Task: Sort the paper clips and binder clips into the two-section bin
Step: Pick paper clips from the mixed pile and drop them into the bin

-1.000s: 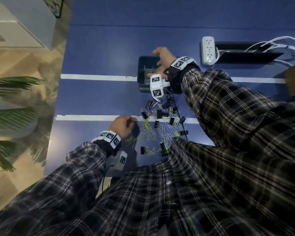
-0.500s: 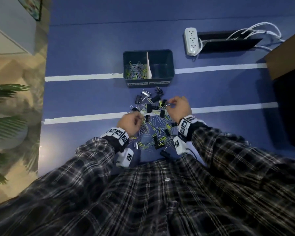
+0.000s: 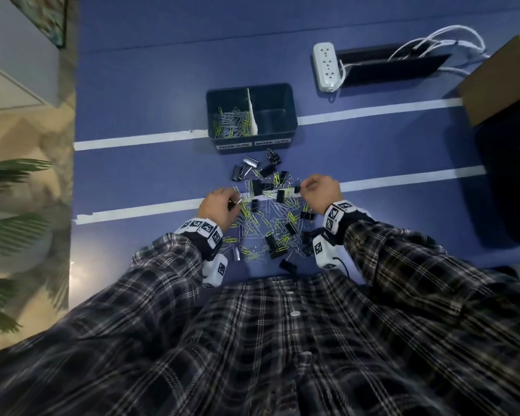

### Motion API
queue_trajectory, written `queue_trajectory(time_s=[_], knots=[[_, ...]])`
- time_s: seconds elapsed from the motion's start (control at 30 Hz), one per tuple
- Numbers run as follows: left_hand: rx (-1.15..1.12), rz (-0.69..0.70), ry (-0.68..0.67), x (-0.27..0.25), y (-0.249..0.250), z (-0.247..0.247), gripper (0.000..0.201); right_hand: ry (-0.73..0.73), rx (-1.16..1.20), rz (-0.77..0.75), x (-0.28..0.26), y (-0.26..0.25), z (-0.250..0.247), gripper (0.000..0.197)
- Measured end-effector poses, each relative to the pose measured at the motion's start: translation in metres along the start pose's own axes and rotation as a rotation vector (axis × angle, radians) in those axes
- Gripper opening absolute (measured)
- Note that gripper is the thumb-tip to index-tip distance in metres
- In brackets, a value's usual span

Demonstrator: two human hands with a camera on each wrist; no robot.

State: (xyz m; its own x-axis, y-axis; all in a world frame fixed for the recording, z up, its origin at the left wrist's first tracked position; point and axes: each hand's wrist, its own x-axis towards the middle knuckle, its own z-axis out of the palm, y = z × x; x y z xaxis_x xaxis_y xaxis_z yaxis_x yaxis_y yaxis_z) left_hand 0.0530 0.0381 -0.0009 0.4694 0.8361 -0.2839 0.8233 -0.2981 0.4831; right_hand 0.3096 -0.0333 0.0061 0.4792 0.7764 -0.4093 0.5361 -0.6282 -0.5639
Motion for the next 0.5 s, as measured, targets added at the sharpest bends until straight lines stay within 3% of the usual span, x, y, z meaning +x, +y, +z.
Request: queue_trajectory(time_s=[0.17, 0.3, 0.4, 0.5], knots=[[-0.104, -0.142, 0.219, -0.014, -0.022, -0.017, 0.019, 0.135, 0.034, 0.101, 0.013, 0.003, -0.020, 0.018], [-0.044, -0.253, 0.185, -0.022, -0.059, -0.019, 0.022, 0.093, 0.011, 0.165, 0.016, 0.013, -0.026, 0.028], [0.018, -0.184, 0.151, -0.028, -0.066, -0.015, 0.031, 0.118, 0.131, 0.135, 0.005, 0.015, -0.022, 0.042], [0.046, -0.029, 0.121, -0.038, -0.046, -0.018, 0.046, 0.085, 0.084, 0.072, -0.012, 0.020, -0.014, 0.026]])
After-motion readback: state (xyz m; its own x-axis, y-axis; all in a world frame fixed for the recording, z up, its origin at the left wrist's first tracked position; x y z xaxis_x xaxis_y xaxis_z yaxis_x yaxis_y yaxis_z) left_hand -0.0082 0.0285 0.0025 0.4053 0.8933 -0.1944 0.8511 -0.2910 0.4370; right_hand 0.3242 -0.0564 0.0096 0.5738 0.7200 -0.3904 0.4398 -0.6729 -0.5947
